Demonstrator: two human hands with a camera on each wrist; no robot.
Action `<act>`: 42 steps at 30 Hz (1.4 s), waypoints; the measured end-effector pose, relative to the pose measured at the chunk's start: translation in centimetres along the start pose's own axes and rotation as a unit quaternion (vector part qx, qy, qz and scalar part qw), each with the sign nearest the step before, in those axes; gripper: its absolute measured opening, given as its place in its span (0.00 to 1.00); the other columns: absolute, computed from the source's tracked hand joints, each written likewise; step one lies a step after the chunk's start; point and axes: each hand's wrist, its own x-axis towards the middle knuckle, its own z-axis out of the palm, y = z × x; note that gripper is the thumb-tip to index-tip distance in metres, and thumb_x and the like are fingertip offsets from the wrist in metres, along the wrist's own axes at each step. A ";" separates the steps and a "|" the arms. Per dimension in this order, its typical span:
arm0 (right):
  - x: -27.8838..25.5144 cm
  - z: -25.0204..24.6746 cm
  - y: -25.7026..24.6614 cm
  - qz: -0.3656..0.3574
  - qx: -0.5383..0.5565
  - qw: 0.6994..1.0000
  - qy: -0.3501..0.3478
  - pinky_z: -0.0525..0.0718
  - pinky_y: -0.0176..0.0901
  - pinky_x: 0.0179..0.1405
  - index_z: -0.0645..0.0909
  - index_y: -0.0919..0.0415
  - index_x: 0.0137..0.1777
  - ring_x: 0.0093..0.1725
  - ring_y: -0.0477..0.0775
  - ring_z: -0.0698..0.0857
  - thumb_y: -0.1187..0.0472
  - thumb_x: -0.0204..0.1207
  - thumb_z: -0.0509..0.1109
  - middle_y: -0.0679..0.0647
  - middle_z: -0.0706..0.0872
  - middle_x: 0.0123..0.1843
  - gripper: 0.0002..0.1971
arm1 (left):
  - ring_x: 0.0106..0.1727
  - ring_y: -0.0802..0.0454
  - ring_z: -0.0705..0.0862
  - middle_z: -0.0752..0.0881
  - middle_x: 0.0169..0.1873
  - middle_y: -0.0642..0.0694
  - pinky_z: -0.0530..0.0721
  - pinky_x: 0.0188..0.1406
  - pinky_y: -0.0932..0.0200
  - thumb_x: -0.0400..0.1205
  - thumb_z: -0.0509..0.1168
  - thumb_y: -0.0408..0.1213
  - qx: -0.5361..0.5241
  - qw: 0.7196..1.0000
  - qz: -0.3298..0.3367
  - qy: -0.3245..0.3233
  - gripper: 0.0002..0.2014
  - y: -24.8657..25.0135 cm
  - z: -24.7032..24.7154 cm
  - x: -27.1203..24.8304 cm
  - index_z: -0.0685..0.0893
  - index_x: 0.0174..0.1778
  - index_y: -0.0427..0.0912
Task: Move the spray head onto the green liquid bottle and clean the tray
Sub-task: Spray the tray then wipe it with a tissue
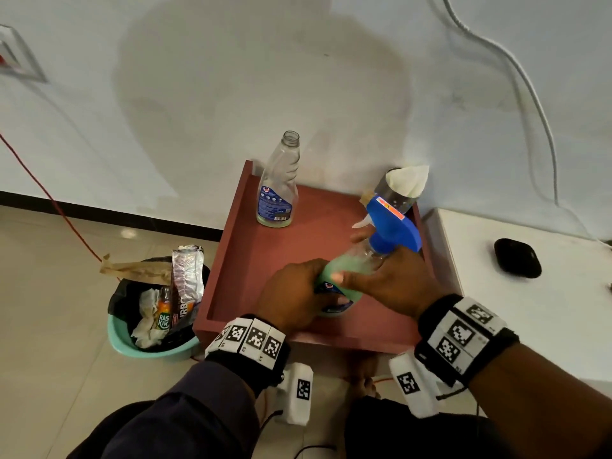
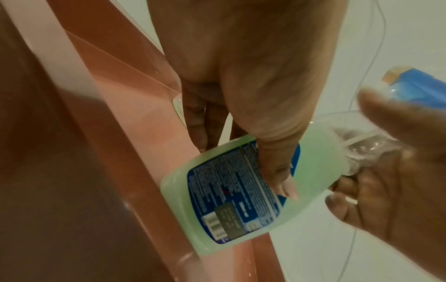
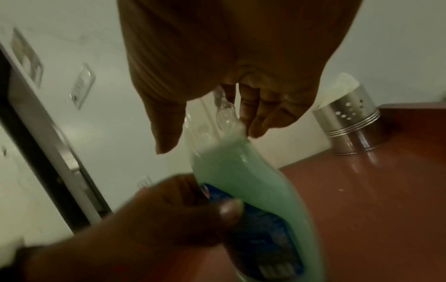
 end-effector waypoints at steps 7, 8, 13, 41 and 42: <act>-0.5 3.9 5.1 0.091 0.098 0.991 0.002 0.87 0.32 0.45 0.87 0.44 0.56 0.45 0.34 0.91 0.53 0.67 0.87 0.40 0.93 0.48 0.18 | 0.50 0.44 0.92 0.94 0.50 0.48 0.90 0.48 0.45 0.67 0.59 0.58 0.041 0.999 -0.002 0.004 0.30 0.3 0.7 0.4 0.83 0.64 0.54; -0.3 4.6 5.3 0.095 0.107 0.990 0.009 0.90 0.38 0.46 0.88 0.45 0.55 0.46 0.39 0.92 0.51 0.66 0.88 0.42 0.94 0.47 0.18 | 0.51 0.44 0.92 0.94 0.51 0.48 0.90 0.49 0.45 0.69 0.59 0.56 0.036 0.999 -0.005 0.003 0.28 0.3 0.8 0.4 0.83 0.65 0.54; 1.8 6.1 6.2 0.084 0.100 0.989 0.064 0.92 0.49 0.50 0.90 0.54 0.53 0.46 0.47 0.94 0.38 0.63 0.84 0.48 0.95 0.47 0.25 | 0.80 0.49 0.78 0.78 0.81 0.47 0.73 0.79 0.62 0.73 0.70 0.40 -0.033 0.999 -0.010 0.040 0.42 0.1 0.8 1.3 0.68 0.87 0.52; 24.6 8.6 3.7 0.138 -0.055 0.958 0.245 0.82 0.48 0.61 0.77 0.61 0.72 0.62 0.65 0.88 0.56 0.74 0.77 0.59 0.90 0.62 0.27 | 0.48 0.69 0.87 0.89 0.47 0.68 0.88 0.49 0.67 0.66 0.80 0.66 -0.071 0.994 -0.066 -0.059 0.24 -7.9 -5.7 2.0 0.86 0.57 0.69; 24.2 8.8 3.6 0.138 -0.071 0.959 0.239 0.84 0.48 0.60 0.77 0.61 0.71 0.59 0.65 0.89 0.55 0.75 0.76 0.59 0.91 0.59 0.26 | 0.47 0.66 0.88 0.89 0.47 0.68 0.89 0.49 0.65 0.65 0.80 0.67 -0.072 0.993 -0.069 -0.059 0.24 -8.3 -5.9 2.0 0.86 0.56 0.69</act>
